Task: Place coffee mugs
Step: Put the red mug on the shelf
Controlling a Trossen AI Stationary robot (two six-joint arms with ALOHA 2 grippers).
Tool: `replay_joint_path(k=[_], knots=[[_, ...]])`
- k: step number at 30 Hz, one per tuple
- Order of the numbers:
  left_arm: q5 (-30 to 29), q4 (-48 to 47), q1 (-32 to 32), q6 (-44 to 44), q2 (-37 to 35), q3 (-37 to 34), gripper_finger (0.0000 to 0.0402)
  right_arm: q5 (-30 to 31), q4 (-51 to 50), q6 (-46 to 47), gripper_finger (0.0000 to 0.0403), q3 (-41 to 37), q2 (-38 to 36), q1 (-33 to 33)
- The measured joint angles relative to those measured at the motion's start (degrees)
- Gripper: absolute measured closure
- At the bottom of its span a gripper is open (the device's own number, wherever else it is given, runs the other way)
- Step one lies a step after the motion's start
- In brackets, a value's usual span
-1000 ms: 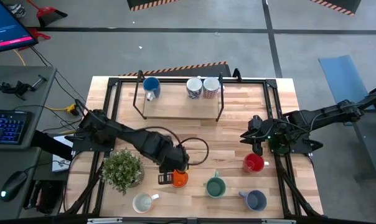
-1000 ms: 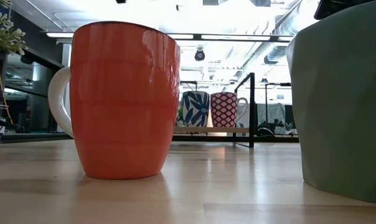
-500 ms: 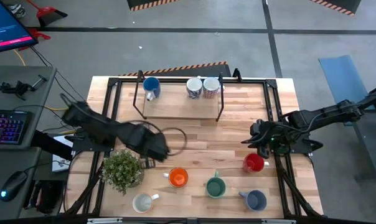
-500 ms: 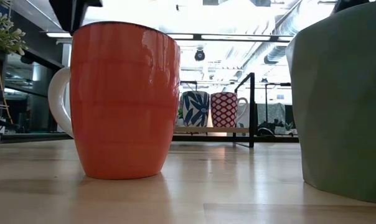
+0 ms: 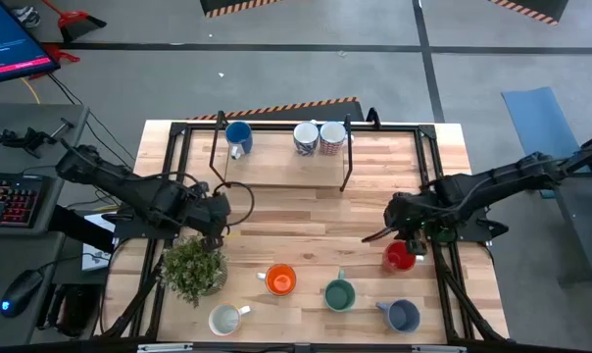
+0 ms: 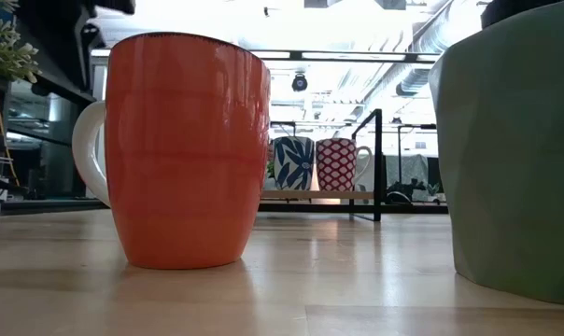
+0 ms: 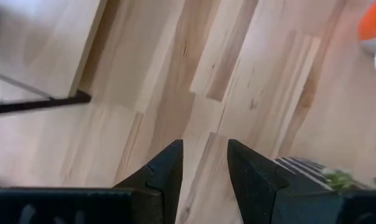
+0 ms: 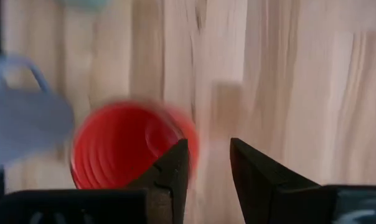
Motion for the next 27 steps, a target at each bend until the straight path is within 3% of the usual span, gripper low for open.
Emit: replay_joint_path(k=[4,11,17,27], knots=[[0.1,0.3,0.0,-1.7,-1.7,-1.8,0.0287,-0.6,-5.3,-2.7,0.0304,3.7,4.8,0.1],[-0.9,-0.7,0.0,-1.1,-2.1,-2.0,0.0287,-3.3,-5.7,-3.3,0.0304,4.2,7.8,0.4],[-1.6,-0.6,0.0,-0.7,-2.1,-2.0,0.0287,-4.7,-0.9,-0.7,0.0304,0.3,8.0,2.5],[-1.7,-0.7,0.0,-2.2,-2.1,-2.0,0.0287,-0.6,7.1,6.3,0.0304,-7.3,8.0,3.7]])
